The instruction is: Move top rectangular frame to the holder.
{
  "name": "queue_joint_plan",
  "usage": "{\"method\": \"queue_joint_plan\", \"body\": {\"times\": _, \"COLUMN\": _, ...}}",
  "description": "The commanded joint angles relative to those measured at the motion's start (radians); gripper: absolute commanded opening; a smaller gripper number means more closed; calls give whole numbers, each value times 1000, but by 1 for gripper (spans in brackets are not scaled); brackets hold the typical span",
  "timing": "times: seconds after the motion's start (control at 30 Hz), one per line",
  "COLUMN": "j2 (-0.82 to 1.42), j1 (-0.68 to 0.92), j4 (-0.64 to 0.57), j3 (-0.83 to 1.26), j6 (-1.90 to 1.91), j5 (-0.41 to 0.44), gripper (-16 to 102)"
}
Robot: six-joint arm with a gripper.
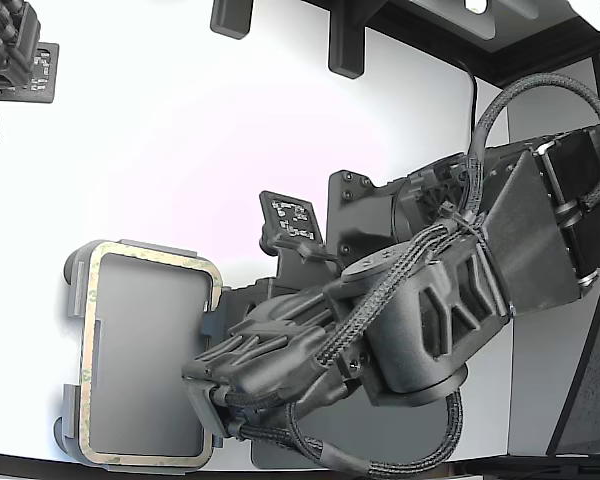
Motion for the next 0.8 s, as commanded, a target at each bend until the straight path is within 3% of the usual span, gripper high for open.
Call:
{"method": "queue_joint_plan", "body": {"times": 0.0, "j2": 25, "j1": -17, "j4": 11, "j3": -15, "j6": 5, "j5": 2, "gripper": -12}}
{"method": "queue_joint_plan", "body": {"times": 0.77, "j2": 9, "j1": -23, "j4": 11, "j3": -14, "j6": 9, "j5": -20, "gripper": -12}}
